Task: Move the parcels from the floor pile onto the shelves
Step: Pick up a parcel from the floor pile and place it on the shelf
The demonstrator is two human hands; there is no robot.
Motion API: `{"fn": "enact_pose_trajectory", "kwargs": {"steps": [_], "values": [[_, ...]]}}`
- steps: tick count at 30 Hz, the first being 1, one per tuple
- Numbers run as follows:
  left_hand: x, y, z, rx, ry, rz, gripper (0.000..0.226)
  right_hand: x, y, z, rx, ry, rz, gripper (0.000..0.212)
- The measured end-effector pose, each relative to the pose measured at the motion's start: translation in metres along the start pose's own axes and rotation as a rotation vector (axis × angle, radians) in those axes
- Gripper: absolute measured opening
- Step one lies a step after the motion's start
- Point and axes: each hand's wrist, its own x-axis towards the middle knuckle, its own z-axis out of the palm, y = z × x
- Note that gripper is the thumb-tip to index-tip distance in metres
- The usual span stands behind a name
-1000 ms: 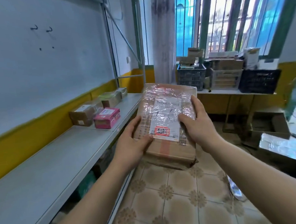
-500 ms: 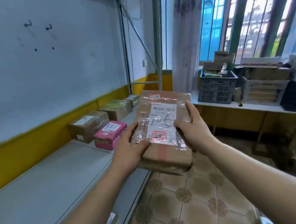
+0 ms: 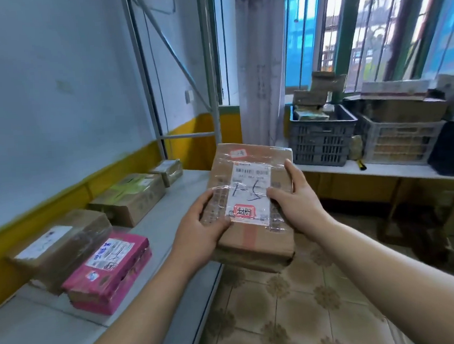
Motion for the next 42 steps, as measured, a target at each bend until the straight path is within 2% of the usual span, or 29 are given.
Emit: {"fn": "enact_pose_trajectory", "kwargs": {"steps": [8, 14, 24, 31, 36, 42], "values": [[0.133, -0.017, 0.096, 0.040, 0.030, -0.018, 0.059, 0.160, 0.042, -0.038, 0.067, -0.052, 0.003, 0.080], [0.208, -0.032, 0.120, 0.065, 0.087, -0.105, 0.058, 0.259, 0.051, -0.026, 0.069, -0.176, 0.021, 0.079], [0.325, -0.123, 0.098, 0.030, 0.210, -0.260, 0.060, 0.394, 0.082, 0.078, 0.086, -0.346, 0.062, 0.079], [0.389, -0.183, 0.067, 0.052, 0.271, -0.411, 0.062, 0.472, 0.103, 0.167, 0.014, -0.455, 0.079, 0.082], [0.391, -0.225, 0.051, 0.016, 0.367, -0.559, 0.063, 0.496, 0.133, 0.235, -0.081, -0.634, 0.079, 0.085], [0.369, -0.255, 0.038, 0.008, 0.537, -0.732, 0.057, 0.499, 0.165, 0.295, -0.122, -0.934, 0.094, 0.083]]}}
